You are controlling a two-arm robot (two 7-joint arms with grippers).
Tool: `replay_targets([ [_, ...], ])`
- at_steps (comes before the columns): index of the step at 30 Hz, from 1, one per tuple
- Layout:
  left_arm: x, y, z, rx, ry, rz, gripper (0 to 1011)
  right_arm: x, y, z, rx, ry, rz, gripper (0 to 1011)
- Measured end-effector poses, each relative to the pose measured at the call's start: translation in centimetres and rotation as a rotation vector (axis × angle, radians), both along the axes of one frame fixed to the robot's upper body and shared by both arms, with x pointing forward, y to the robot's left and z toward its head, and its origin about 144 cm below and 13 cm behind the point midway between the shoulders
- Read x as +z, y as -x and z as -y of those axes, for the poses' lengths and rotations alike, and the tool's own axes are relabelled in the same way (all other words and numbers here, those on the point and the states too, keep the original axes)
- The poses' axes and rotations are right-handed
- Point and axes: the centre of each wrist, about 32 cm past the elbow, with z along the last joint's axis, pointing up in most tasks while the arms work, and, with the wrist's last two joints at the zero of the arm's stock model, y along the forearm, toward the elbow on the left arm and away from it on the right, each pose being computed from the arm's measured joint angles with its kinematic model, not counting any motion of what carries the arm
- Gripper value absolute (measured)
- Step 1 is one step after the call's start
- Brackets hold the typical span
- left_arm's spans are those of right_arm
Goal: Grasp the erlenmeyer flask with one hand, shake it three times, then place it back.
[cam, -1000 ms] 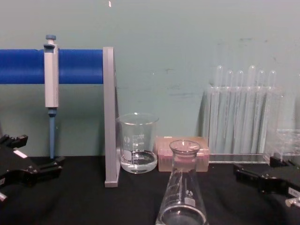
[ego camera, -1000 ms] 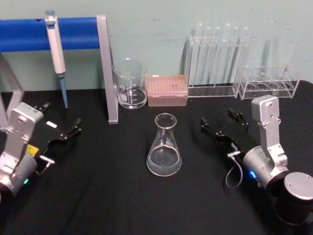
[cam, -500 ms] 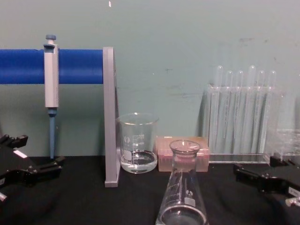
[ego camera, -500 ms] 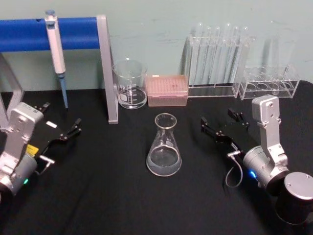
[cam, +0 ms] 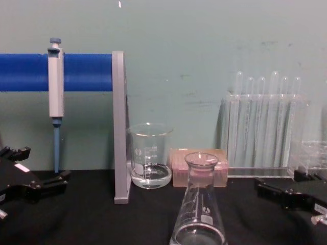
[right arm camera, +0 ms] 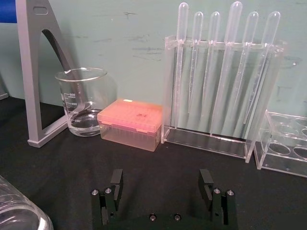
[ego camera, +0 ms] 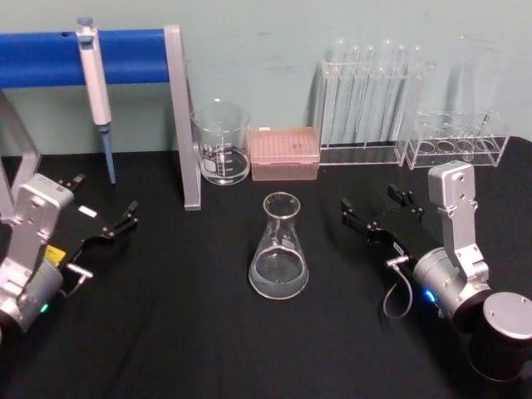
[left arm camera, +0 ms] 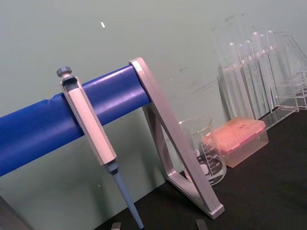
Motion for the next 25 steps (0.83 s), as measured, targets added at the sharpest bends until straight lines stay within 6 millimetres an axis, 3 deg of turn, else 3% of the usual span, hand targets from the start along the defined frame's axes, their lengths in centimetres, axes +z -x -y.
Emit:
replay_targets([
  [25, 0.0, 0.0, 0.0, 0.0, 0.0, 0.0, 1001, 0.0, 0.0, 0.0, 0.0, 0.0, 0.0, 1000],
])
